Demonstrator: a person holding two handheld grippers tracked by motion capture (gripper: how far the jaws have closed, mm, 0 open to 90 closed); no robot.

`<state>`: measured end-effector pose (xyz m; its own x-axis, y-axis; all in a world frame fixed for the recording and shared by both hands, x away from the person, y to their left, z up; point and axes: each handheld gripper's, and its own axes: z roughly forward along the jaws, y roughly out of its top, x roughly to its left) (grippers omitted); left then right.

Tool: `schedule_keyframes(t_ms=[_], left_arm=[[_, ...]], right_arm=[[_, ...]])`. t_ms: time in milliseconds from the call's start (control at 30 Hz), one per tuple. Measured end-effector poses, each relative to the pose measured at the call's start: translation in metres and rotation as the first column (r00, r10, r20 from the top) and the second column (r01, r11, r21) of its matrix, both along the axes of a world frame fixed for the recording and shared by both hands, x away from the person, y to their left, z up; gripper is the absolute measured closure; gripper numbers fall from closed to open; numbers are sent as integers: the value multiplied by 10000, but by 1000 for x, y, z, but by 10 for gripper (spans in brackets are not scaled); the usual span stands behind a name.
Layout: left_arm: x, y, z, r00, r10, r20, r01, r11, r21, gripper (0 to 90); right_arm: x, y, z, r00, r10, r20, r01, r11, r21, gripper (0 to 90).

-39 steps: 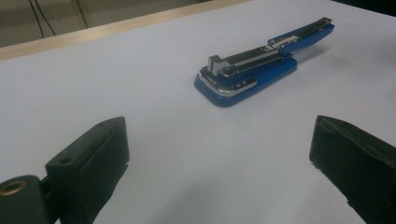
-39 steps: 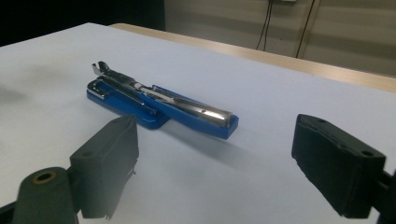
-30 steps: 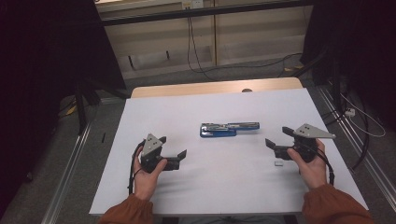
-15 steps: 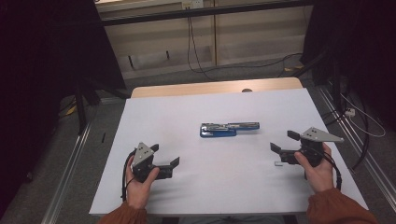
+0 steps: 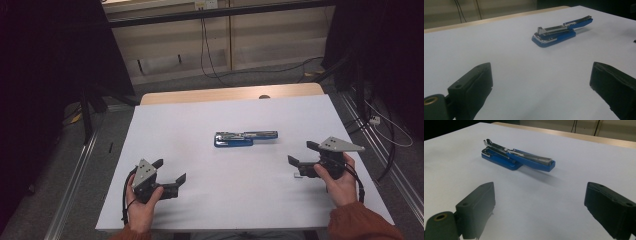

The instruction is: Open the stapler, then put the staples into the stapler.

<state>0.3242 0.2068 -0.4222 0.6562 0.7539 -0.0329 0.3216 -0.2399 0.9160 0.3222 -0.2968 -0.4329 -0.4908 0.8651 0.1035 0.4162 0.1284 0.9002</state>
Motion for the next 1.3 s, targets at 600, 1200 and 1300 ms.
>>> schedule_keyframes(t_ms=[600,1200,1300], left_arm=[[-1,-6,1,9994,-333,-110,331,9993,-175,47],[1,-9,0,9987,-474,-162,476,9988,122,48],[1,-9,0,9987,-479,-192,482,9988,129,48]], right_arm=[[8,-5,6,9863,639,-1521,-684,9974,-245,59],[13,-12,4,9451,1694,-2793,-2054,9731,-1046,102],[13,-11,3,9292,1961,-3131,-2397,9649,-1072,177]])
